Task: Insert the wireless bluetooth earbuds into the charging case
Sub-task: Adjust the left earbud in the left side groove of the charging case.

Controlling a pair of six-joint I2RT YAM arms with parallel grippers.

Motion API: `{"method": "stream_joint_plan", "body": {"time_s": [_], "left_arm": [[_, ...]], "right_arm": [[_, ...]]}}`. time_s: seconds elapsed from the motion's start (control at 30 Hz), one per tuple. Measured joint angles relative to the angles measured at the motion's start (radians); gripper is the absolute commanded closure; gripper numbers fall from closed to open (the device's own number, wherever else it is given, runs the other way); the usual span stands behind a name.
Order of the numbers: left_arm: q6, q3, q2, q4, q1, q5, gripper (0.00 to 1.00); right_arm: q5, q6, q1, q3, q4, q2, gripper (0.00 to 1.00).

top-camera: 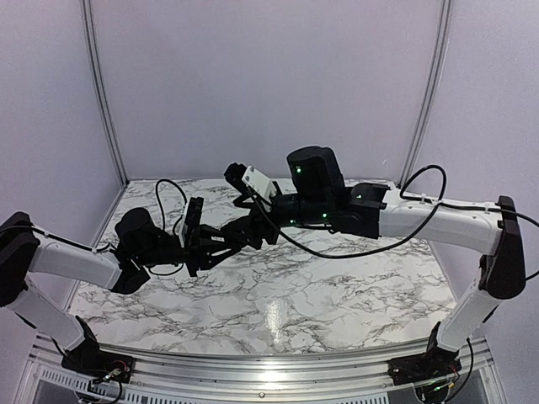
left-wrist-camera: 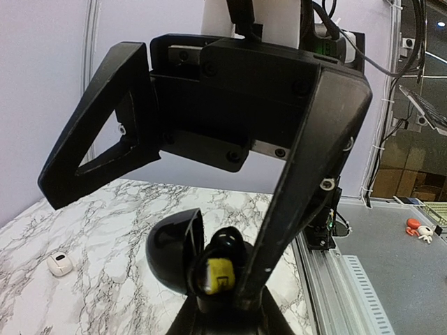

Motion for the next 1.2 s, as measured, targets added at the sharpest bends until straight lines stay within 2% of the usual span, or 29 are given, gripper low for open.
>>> {"method": "stream_joint_plan", "body": {"time_s": [0.4,0.7,0.83,0.93,1.07,1.2], "left_arm": [[0.004,0.0,-0.006,-0.012,0.0,-0.008,1.0],[0.007,0.0,-0.006,-0.029,0.0,-0.023,1.0],[0.023,0.002,-0.006,-0.064,0.0,-0.044,1.0],[0.042,0.013,-0.006,-0.111,0.0,-0.066,1.0],[0.091,0.042,-0.006,-0.195,0.0,-0.099,1.0],[0.163,0.064,-0.006,-0.288,0.0,-0.119,1.0]], "right_arm": [[-0.014,0.001,0.0,-0.005,0.002,-0.002,0.24],[-0.046,0.0,0.0,-0.081,0.013,-0.098,0.24],[-0.04,-0.002,-0.005,-0.082,0.021,-0.128,0.35],[-0.015,-0.005,-0.007,-0.065,0.0,-0.124,0.46],[0.019,-0.008,-0.007,0.029,-0.072,-0.066,0.62],[0.058,-0.016,-0.007,0.121,-0.16,-0.002,0.68]]}}
